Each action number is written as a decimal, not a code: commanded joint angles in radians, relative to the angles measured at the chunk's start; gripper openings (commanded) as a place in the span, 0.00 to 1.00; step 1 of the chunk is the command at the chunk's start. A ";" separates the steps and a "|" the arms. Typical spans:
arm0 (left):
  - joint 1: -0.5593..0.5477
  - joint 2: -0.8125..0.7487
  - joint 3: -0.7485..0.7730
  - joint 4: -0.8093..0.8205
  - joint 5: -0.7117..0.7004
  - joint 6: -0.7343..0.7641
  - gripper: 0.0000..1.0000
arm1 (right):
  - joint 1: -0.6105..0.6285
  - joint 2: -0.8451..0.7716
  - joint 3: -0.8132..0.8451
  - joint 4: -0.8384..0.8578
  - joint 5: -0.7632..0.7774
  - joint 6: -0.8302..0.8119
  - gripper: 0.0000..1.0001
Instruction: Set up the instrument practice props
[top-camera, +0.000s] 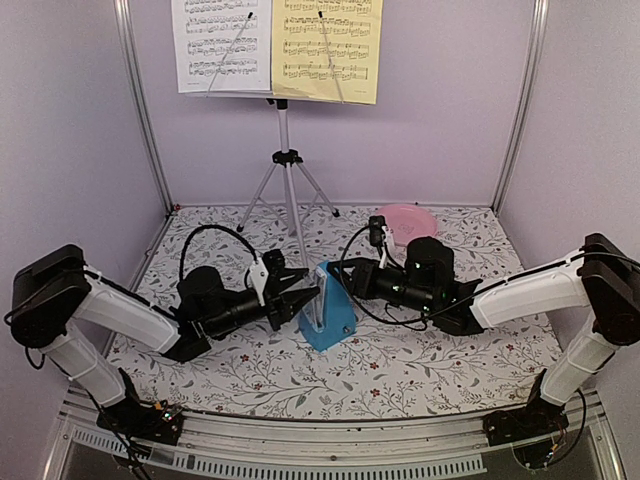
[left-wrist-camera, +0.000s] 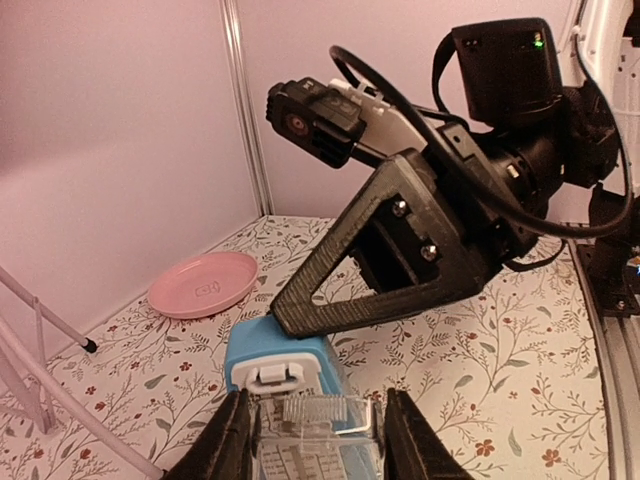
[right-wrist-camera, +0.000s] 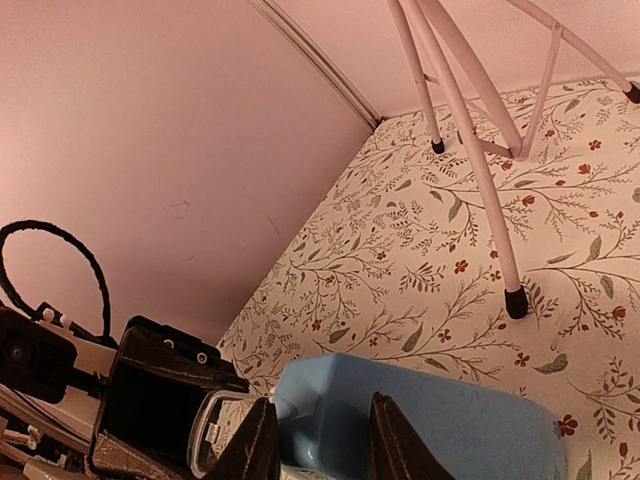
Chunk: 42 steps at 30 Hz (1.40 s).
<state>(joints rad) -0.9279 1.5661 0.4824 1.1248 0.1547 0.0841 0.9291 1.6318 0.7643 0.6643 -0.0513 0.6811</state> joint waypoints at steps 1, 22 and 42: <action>0.000 -0.040 -0.060 -0.031 0.074 -0.009 0.12 | -0.032 0.123 -0.105 -0.466 0.080 -0.026 0.31; 0.119 -0.323 0.120 -0.885 -0.263 -0.264 0.11 | -0.015 -0.009 0.033 -0.492 0.002 -0.137 0.51; 0.369 0.013 0.243 -0.983 -0.157 -0.300 0.34 | -0.016 -0.258 0.028 -0.522 -0.039 -0.157 0.83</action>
<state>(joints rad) -0.5762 1.5700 0.7212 0.1310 -0.0246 -0.2287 0.9154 1.4757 0.8471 0.1921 -0.0711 0.5201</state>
